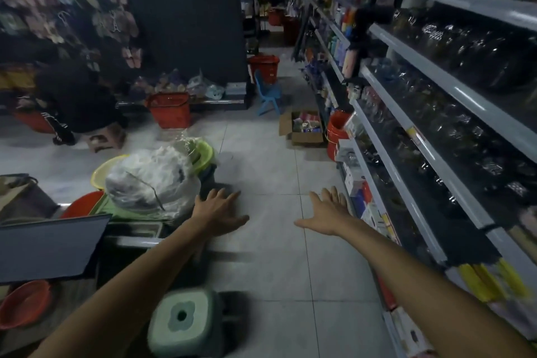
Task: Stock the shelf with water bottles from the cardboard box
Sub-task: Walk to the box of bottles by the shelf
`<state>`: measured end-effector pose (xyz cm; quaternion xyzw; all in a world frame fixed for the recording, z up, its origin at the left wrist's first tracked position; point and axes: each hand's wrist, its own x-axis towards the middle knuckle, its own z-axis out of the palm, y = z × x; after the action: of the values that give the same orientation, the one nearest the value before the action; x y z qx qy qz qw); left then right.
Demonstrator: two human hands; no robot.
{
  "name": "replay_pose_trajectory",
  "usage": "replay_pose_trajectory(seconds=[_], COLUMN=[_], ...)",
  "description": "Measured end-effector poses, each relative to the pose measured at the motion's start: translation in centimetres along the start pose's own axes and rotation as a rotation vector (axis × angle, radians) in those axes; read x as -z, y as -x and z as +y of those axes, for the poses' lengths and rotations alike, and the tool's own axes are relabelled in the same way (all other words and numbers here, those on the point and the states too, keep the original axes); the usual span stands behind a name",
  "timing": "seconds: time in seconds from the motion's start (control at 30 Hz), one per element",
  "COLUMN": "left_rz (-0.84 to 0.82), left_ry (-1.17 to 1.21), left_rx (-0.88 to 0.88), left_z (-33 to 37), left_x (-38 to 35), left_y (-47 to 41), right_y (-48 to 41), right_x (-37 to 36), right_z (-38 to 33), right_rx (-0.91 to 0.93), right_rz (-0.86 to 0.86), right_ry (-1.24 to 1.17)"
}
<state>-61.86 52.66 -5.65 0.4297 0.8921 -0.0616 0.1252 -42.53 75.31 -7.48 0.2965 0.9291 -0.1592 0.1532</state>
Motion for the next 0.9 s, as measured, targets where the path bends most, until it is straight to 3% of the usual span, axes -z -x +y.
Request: replay_pose_trajectory(seconds=[0.33, 0.6, 0.9], left_rz=[0.05, 0.024, -0.023], left_ry=[0.017, 0.12, -0.018], left_rx=[-0.023, -0.023, -0.1], left_z=[-4.0, -11.3, -17.0], left_x=[4.0, 6.2, 9.7], left_y=[-21.2, -41.0, -59.7], right_y=[-20.0, -38.7, -55.4], right_x=[7.6, 13.6, 18.0], right_z=[0.2, -0.9, -1.6], right_rx=[0.026, -0.052, -0.087], right_rz=[0.02, -0.043, -0.077], right_ry=[0.029, 0.034, 0.024])
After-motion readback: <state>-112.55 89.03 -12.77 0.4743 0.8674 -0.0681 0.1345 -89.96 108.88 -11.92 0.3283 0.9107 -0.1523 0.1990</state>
